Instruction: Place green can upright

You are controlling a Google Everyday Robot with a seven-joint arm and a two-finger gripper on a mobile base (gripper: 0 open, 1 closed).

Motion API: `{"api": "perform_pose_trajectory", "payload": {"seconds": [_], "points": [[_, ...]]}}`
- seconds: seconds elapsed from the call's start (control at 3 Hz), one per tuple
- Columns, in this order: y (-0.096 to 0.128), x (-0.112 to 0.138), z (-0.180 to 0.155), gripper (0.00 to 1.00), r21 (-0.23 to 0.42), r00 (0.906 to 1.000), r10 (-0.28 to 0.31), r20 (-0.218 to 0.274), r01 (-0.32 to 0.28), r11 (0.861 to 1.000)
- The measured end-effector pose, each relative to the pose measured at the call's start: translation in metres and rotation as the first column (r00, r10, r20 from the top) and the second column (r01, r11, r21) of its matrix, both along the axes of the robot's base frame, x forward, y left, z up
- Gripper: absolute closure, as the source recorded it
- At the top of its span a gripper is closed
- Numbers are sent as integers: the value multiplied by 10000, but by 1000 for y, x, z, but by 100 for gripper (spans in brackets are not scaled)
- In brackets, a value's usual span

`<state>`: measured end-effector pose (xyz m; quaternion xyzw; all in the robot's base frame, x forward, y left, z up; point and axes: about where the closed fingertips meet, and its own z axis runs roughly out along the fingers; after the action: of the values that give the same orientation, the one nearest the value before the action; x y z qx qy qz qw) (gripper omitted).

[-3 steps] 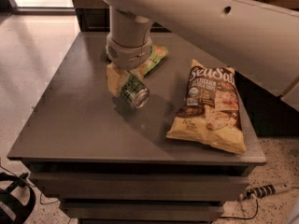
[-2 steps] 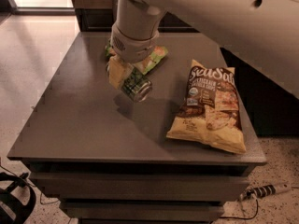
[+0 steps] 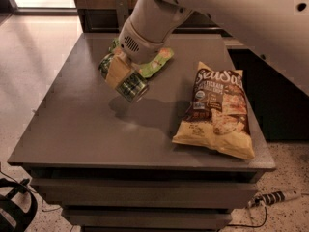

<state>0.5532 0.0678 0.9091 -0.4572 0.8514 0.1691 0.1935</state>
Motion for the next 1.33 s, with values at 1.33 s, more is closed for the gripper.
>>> {"api": "perform_pose_trajectory", "payload": {"seconds": [1.33], "points": [[42,-25,-4,100,3889,9615,887,2602,-1884,9018]]}}
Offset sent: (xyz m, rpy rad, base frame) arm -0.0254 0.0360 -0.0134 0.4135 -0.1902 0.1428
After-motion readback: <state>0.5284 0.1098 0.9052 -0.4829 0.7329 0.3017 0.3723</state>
